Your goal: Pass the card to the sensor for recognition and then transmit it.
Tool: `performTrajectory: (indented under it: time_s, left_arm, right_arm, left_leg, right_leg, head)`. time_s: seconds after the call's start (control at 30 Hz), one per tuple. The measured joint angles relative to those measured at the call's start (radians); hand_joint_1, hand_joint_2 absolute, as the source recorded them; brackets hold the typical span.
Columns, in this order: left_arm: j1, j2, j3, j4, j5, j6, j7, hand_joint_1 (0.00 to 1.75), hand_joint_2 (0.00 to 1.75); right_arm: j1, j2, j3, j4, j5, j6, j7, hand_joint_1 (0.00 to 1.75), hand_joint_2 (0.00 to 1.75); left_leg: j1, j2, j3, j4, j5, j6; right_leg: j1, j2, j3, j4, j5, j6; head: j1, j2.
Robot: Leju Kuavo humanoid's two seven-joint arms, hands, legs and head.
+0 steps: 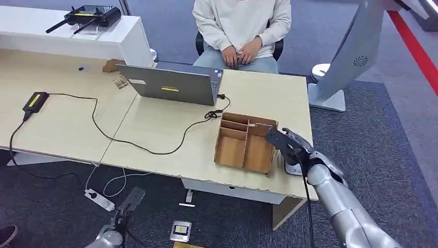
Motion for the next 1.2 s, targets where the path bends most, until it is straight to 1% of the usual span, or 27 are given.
performTrajectory:
  time_s: [0.17, 0.33, 0.53, 0.83, 0.97, 1.2]
  left_arm:
    - [-0.011, -0.002, -0.004, 0.006, -0.003, 0.0, -0.004, 0.0, 0.0]
    - [-0.015, -0.004, -0.007, 0.01, -0.002, 0.0, -0.016, 0.0, 0.0]
    - [-0.015, -0.005, -0.01, 0.016, 0.019, 0.001, -0.023, 0.0, 0.0]
    - [-0.015, -0.006, -0.01, 0.023, 0.055, -0.01, -0.01, 0.0, 0.0]
    - [-0.015, -0.008, -0.01, 0.025, 0.072, -0.009, 0.003, 0.0, 0.0]
    - [-0.014, -0.015, -0.01, 0.031, 0.09, 0.015, -0.002, 0.0, 0.0]
  right_arm:
    - [-0.003, -0.006, 0.0, -0.015, -0.017, -0.033, 0.002, 1.75, 1.75]
    - [-0.022, -0.025, -0.002, -0.034, -0.035, -0.058, 0.005, 1.75, 1.75]
    - [-0.059, -0.052, -0.01, -0.042, -0.026, -0.117, 0.001, 1.75, 1.75]
    - [-0.079, -0.085, -0.019, -0.037, -0.003, -0.128, 0.0, 1.75, 1.75]
    - [-0.078, -0.101, -0.025, -0.032, 0.032, -0.129, 0.018, 1.75, 1.75]
    - [-0.048, -0.135, -0.036, -0.027, 0.055, -0.113, 0.046, 1.75, 1.75]
  left_leg:
    - [0.0, 0.0, 0.0, 0.0, 0.0, 0.0]
    - [0.0, 0.0, 0.0, 0.0, 0.0, 0.0]
    - [0.0, 0.0, 0.0, 0.0, 0.0, 0.0]
    - [0.0, 0.0, 0.0, 0.0, 0.0, 0.0]
    - [0.0, 0.0, 0.0, 0.0, 0.0, 0.0]
    - [-0.001, 0.0, 0.0, 0.001, 0.0, 0.0]
  right_leg:
    - [0.0, 0.0, 0.0, 0.0, 0.0, 0.0]
    - [0.0, 0.0, 0.0, 0.0, 0.0, 0.0]
    - [0.0, 0.0, 0.0, 0.0, 0.0, 0.0]
    - [0.0, 0.0, 0.0, 0.0, 0.0, 0.0]
    - [0.0, 0.0, 0.0, 0.0, 0.0, 0.0]
    - [0.0, 0.0, 0.0, 0.0, 0.0, 0.0]
  head:
    - [0.0, 0.0]
    - [0.0, 0.0]
    - [0.0, 0.0]
    - [0.0, 0.0]
    - [0.0, 0.0]
    - [0.0, 0.0]
